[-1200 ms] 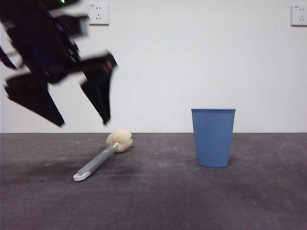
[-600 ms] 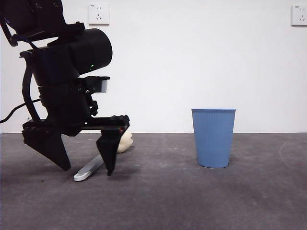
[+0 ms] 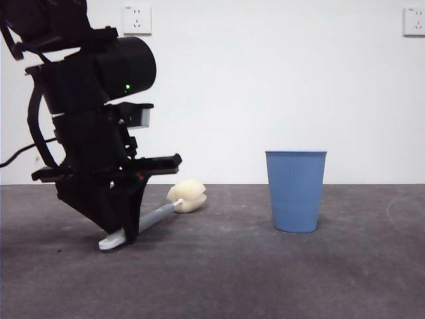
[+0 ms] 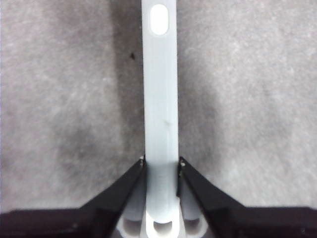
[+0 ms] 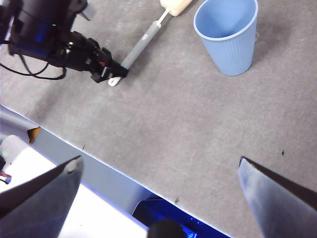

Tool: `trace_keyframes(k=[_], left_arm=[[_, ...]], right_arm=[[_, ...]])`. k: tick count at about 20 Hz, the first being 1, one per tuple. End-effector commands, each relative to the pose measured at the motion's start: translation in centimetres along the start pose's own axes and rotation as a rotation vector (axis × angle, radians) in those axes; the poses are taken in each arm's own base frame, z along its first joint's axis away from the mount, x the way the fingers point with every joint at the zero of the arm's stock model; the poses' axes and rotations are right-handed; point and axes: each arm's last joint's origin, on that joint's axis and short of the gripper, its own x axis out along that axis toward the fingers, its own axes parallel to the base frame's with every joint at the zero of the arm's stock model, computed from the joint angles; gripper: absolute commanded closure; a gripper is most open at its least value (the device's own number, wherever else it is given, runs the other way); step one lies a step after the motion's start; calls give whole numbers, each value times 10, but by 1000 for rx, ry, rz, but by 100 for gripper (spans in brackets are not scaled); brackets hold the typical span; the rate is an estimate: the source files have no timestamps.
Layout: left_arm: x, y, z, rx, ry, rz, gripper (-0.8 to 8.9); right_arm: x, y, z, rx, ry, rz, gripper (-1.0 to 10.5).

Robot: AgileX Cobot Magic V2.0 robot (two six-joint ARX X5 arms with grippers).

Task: Pick up the cup brush,pick up the cup,insert the brush into the cup,clean the cup,put the cup brush back,put the cup back to the fixed position on the table

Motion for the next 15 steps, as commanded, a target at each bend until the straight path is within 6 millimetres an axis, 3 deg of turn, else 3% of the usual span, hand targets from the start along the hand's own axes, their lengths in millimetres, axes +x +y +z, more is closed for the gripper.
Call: trace_keyframes(k=[1,5,8,11,15], left_arm=[[-13,0,1,15,-22,-8,822],[-51,2,2,49,-96,-30,822],[-91,6,-1,61,-171,-56,822],[-128,13,-11,89,-230,-69,822],[-162,20,-25,90,-288,-84,822]], right_arm=[[2,-2,2,20,7,3,321],[17,-10,13,29,11,10,321],[41,-24,20,70,-37,15,321],[75,-34,11,101,-81,16,321],[122,-34,-11,22,-84,-87,320]])
